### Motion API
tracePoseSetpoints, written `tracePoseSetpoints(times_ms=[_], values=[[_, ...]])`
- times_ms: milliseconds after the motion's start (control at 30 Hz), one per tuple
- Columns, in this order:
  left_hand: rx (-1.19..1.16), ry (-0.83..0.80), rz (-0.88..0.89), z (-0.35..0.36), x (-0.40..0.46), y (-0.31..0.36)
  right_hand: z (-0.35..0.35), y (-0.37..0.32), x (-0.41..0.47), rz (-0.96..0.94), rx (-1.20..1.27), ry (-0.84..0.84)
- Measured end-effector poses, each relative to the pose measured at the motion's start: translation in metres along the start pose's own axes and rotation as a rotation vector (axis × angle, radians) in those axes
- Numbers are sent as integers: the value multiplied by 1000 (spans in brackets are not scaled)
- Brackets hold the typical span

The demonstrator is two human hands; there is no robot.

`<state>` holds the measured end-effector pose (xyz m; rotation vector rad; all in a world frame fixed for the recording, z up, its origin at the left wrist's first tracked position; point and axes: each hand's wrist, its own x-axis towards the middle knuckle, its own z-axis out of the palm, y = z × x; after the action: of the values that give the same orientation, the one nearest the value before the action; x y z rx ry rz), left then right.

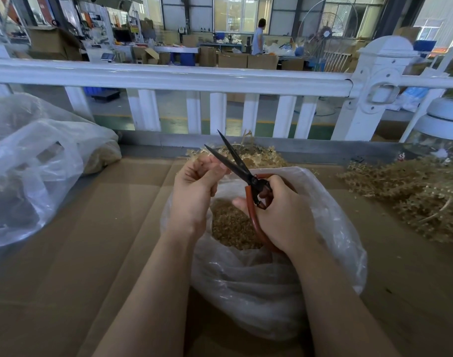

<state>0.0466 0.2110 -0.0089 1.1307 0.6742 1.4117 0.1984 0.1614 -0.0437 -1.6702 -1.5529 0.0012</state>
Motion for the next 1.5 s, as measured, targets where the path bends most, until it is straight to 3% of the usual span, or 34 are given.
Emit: tracePoseSetpoints(times_ms=[567, 1067, 1500], values=[[48, -36, -64, -5, 1, -2, -4, 0, 1, -51, -95, 28], [35, -50, -139, -4, -1, 0, -6, -2, -2, -131, -98, 162], [67, -90, -62, -6, -1, -3, -6, -5, -2, -119, -71, 128]])
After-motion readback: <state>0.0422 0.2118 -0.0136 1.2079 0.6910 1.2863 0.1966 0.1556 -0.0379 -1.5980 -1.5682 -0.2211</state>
